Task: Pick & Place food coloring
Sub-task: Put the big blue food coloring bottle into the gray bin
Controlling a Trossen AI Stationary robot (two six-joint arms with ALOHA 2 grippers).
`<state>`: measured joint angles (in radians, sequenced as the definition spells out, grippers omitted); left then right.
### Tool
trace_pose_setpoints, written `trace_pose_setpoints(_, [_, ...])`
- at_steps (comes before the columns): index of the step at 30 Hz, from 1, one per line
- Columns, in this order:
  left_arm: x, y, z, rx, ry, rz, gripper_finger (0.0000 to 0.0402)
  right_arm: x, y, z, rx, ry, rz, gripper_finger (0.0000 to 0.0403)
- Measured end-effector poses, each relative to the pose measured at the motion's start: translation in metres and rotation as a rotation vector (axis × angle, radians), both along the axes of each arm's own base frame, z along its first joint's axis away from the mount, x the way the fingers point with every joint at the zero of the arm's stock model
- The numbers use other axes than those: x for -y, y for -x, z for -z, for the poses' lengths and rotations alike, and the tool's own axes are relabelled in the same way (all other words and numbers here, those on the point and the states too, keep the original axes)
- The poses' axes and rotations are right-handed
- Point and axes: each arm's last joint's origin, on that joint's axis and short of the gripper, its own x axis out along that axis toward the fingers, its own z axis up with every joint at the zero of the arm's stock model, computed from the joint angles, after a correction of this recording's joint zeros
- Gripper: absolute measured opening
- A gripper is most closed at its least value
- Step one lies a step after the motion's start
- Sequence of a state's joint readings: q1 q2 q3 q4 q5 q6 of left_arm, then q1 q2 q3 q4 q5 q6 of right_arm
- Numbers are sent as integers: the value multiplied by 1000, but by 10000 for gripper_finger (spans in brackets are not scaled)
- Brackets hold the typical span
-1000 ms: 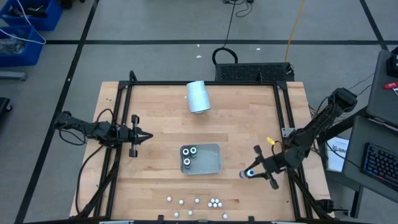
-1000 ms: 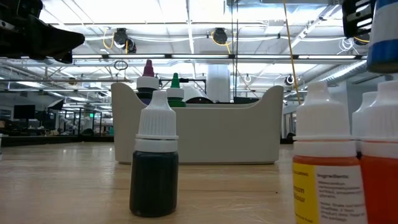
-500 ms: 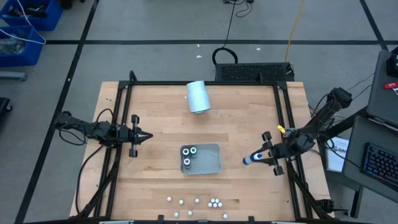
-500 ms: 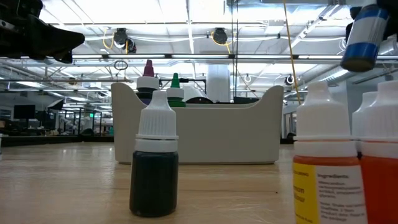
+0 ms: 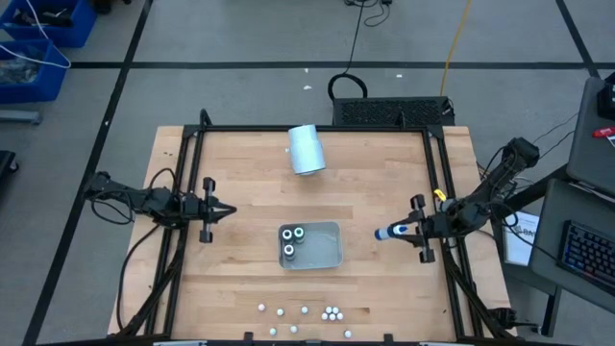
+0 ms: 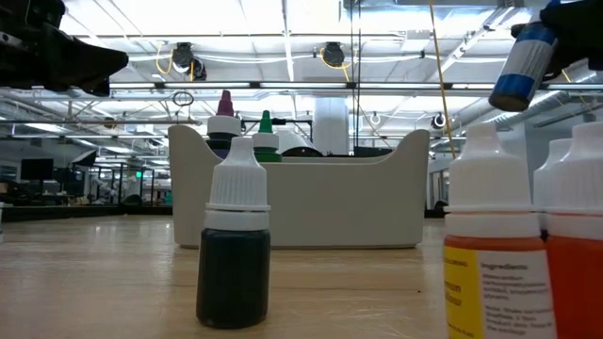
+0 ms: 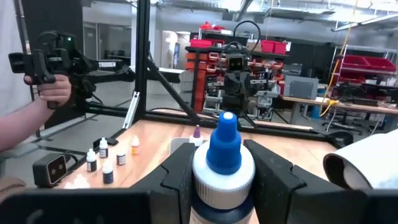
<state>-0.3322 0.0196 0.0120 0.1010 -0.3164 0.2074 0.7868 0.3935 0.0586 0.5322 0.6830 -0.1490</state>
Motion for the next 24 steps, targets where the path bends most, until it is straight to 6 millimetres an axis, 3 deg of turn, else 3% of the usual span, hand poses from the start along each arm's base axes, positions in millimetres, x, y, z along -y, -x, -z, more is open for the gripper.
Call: trace_pose_setpoints(24, [-1, 0, -1, 7, -53, -39, 24, 1, -1, 3, -32, -33, 6, 113])
